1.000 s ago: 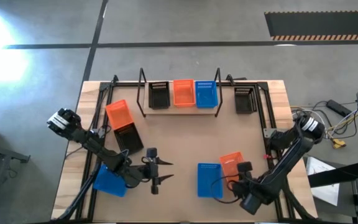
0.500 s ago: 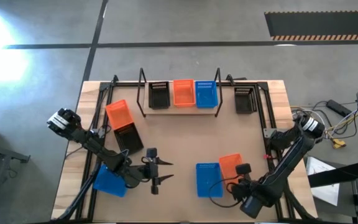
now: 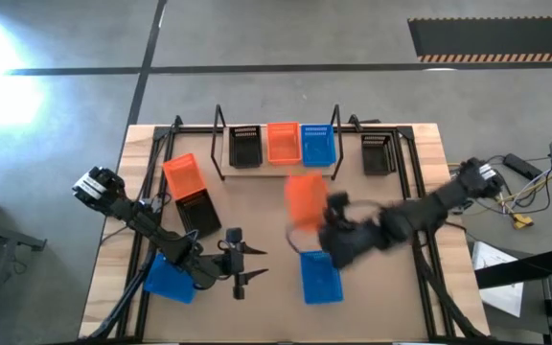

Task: Stack baskets on shelf by color
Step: Stack the bottom orange bin on the orange bin on the shelf

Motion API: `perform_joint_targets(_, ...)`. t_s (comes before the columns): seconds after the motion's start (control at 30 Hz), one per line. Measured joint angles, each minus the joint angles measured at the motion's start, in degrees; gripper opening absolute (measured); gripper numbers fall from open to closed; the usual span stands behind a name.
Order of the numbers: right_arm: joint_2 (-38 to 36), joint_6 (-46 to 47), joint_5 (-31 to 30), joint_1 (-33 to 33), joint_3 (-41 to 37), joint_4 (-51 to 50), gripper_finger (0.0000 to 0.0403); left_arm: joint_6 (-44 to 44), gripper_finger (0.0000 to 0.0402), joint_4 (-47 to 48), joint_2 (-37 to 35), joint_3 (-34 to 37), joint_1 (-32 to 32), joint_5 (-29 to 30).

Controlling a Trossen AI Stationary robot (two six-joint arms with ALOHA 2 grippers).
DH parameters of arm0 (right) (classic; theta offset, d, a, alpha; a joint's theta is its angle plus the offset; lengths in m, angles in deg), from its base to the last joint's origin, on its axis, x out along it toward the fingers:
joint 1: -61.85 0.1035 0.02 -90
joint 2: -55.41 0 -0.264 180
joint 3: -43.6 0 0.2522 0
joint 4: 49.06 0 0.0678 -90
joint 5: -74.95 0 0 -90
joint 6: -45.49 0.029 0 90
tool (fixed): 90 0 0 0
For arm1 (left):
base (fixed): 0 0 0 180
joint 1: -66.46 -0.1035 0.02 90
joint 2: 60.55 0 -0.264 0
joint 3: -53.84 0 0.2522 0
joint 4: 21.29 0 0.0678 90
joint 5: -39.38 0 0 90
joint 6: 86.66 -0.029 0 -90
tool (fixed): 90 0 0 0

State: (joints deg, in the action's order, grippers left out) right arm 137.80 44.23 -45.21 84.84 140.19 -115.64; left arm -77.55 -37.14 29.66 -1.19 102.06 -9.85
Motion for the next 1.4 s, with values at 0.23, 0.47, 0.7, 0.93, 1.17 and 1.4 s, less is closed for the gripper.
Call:
perform_joint_targets(0.23, 4.21, -20.62, 21.43, -26.92, -0.08, 18.71, 0.0009, 2.13, 0.0192, -0.09, 1.52, -0.08, 0.03, -0.14)
perform_joint_targets(0.47, 12.64, -26.26, 25.49, -42.43, 2.72, 21.78, 0.0009, 5.58, 0.0192, 0.05, 3.85, -0.05, 0.11, -0.19)
perform_joint_targets(0.7, 18.63, -26.54, 25.71, -44.78, 6.00, 18.22, 0.0009, 5.90, 0.0192, 0.05, 5.15, -0.03, 0.11, -0.22)
perform_joint_targets(0.93, 21.60, -24.16, 25.80, -44.51, 9.90, 11.85, 0.0009, 6.88, 0.0192, 0.03, 5.11, 0.01, 0.11, -0.22)
perform_joint_targets(1.17, 21.46, -23.44, 25.69, -44.36, 10.92, 11.22, 0.0013, 6.86, 0.0192, 0.04, 5.09, 0.01, 0.11, -0.22)
perform_joint_targets(1.4, 21.44, -22.69, 25.67, -44.36, 10.86, 11.08, 0.0081, 6.94, 0.0192, 0.03, 5.03, 0.01, 0.11, -0.22)
